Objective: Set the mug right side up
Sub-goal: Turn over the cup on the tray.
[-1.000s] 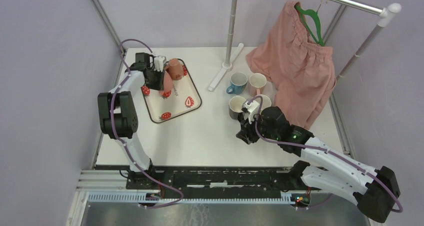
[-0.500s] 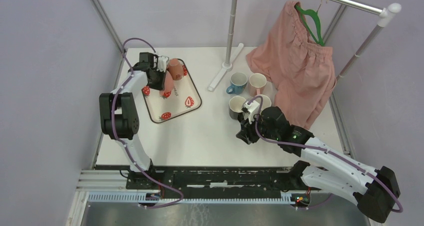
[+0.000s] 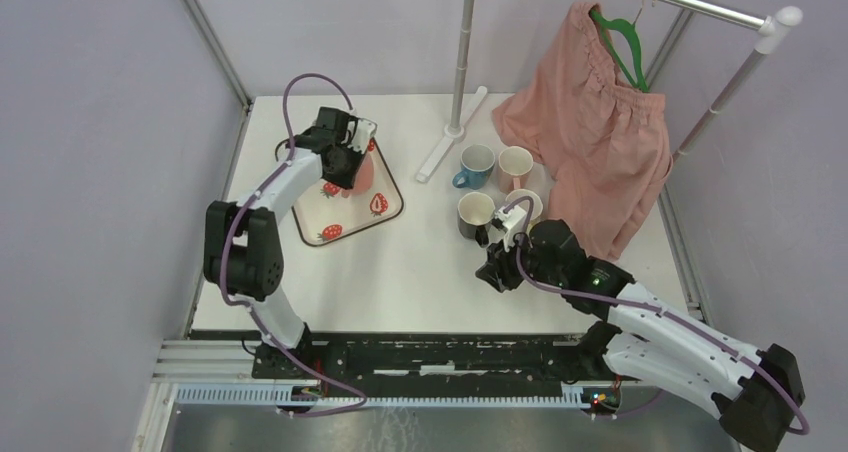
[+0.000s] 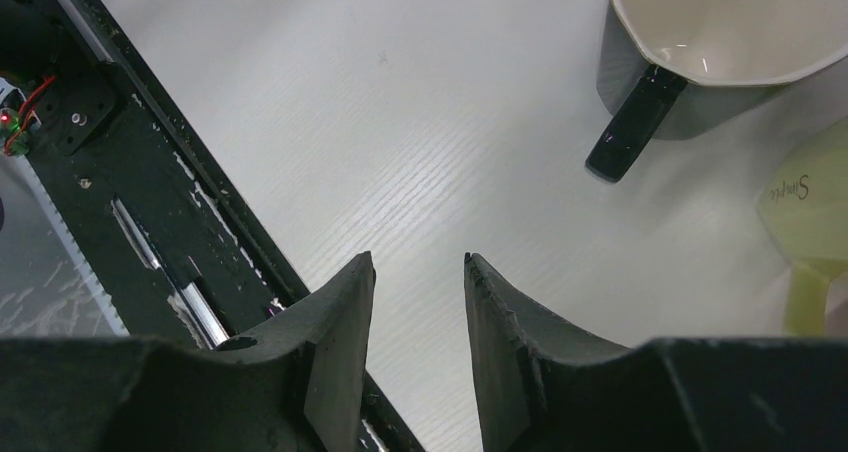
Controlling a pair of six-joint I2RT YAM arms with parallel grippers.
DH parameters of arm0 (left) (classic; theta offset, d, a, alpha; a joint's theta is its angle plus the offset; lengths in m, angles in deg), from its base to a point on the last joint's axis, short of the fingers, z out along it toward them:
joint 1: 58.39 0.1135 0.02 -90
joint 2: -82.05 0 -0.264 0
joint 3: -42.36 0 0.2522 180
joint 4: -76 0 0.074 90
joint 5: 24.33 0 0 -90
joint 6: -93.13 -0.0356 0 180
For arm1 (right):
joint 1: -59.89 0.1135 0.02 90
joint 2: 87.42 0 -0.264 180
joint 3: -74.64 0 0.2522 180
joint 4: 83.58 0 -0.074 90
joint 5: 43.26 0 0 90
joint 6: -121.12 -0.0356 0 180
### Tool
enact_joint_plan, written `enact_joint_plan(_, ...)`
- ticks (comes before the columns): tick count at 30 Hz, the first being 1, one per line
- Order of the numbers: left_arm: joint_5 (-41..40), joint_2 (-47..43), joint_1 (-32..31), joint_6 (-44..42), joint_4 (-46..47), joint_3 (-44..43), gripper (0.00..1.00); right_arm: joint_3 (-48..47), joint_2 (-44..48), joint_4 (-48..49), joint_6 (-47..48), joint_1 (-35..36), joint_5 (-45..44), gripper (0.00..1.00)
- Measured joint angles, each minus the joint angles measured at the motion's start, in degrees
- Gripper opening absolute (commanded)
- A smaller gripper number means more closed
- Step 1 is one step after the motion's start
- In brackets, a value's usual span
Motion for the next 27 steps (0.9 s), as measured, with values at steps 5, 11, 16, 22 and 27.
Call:
enact_joint_plan(5,1.5,-6.2,-1.2,2.9,0.7,3.9,0.02,0.5,0.9,0.1,-0.2,0.0,-0.7,0.44)
enact_joint_plan(11,9.6,-18.2,-1.3,7.9,6.5,12.4,0.02,1.8,1.8,1.9,-2.0,0.0,-3.0,0.44)
enact_joint_plan(16,17.6,-25.7,-2.2,14.6,13.2,17.3,0.02,4.9,4.8,5.9,-6.2,0.0,-7.0,0.47)
enact_joint_plan(22,25.1,-37.2,-4.4,29.7,29.2,28.7,0.02,7.4,7.6,13.2,-11.2,0.0,-12.3,0.54)
enact_joint_plan(27,27.7,-43.1,-6.8,41.7,41.8,33.8,0.02,7.6,8.6,20.8,-13.6,0.0,-13.1,0.64)
